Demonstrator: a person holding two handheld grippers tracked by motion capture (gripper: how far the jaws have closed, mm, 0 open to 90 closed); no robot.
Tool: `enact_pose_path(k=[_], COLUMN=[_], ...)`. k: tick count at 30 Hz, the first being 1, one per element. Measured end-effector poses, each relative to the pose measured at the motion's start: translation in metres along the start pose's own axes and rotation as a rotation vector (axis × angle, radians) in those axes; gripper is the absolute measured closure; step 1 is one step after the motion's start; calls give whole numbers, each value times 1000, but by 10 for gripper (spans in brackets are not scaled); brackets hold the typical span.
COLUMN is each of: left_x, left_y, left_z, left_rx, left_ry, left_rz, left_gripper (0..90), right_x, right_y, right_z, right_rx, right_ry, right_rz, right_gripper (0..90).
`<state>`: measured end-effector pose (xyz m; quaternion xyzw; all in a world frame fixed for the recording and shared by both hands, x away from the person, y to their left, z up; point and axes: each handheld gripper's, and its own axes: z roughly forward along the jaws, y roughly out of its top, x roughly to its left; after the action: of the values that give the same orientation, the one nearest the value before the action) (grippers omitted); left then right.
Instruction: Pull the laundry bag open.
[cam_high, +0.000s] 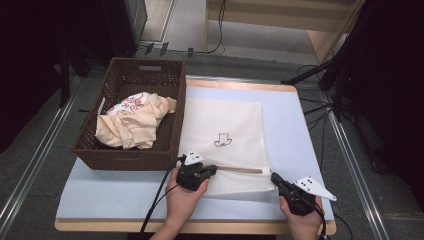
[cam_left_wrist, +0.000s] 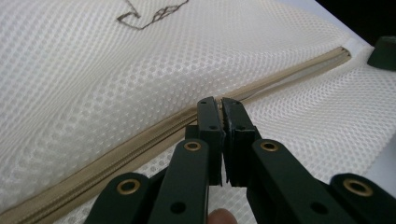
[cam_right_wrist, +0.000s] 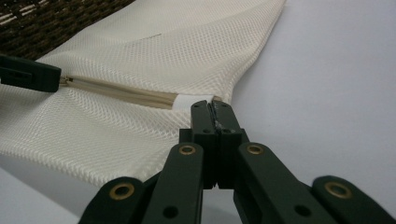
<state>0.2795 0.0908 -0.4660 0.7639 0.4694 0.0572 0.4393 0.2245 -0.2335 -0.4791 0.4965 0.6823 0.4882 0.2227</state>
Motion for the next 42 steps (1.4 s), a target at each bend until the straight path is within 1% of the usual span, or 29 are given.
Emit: enact_pose_path(k=[1,4,5,6,7,8,9,10,11,19,20,21,22,23,24,26,27,28,30,32,34,35,36,37,38,39,40,41,42], left_x=[2,3,3,5,7,9,11,11,12,14,13,16,19,21,21,20,21,22,26,25,26,29,31,31,31,31,33,37,39], left_y=[-1,-4,-4,-4,-5,-5,-6,-7,-8,-11,-11,-11,-12,-12,-13,-13,-14,-14,-15,-16,-18,-19,-19,-20,-20,-21,-22,-22,-23], left_z=[-2,-6,-8,-10,-12,-14,-16,-17,-19,-25,-26,-28,-31,-33,-35,-38,-38,-40,-42,-43,-45,-46,-48,-49,-51,-52,-54,-57,-59], left_rx=[-3,1,-1,-6,-12,-17,-21,-17,-17,-26,-27,-35,-40,-40,-37,-34,-37,-36,-45,-39,-43,-48,-49,-43,-42,-40,-45,-49,-47], left_ry=[14,22,42,49,32,53,46,62,62,58,101,85,95,89,97,105,102,110,100,109,144,122,109,123,124,138,177,144,159], left_rz=[4,20,20,20,7,6,6,10,8,16,24,21,5,1,10,19,19,18,6,23,31,11,3,13,22,21,35,15,-3], left_gripper=[872,872,872,872,872,872,872,873,872,872,872,872,873,872,872,872,872,872,872,872,873,872,872,872,872,872,873,873,872], right_x=[-1,0,1,2,1,0,-1,-2,-1,2,2,2,0,-2,-3,-1,-1,0,0,0,1,1,-1,-3,-2,0,1,0,-2], right_y=[0,0,0,0,0,0,0,-1,-1,-1,-1,-1,-1,-1,-1,-1,-1,-1,-1,-2,-1,-1,-1,-1,-2,-2,-2,-2,-2], right_z=[0,0,1,1,1,1,1,1,1,2,1,1,0,0,0,1,1,2,2,1,1,0,0,0,0,0,1,0,0], right_rx=[1,0,5,6,8,8,10,8,10,14,13,16,13,12,10,16,15,18,16,14,15,15,11,11,13,17,18,17,11], right_ry=[3,2,-1,-7,-9,4,-7,2,-6,6,8,-13,-4,-9,3,0,-3,-2,-1,2,-9,-22,-5,10,2,2,-3,-23,-2], right_rz=[9,-4,-5,-7,-7,7,6,12,12,-1,-1,-6,0,11,16,8,1,3,6,4,-3,-3,13,24,19,11,10,5,22], right_gripper=[900,900,900,900,900,900,900,900,900,900,900,900,900,900,900,900,900,900,900,900,900,900,900,900,900,900,900,900,900])
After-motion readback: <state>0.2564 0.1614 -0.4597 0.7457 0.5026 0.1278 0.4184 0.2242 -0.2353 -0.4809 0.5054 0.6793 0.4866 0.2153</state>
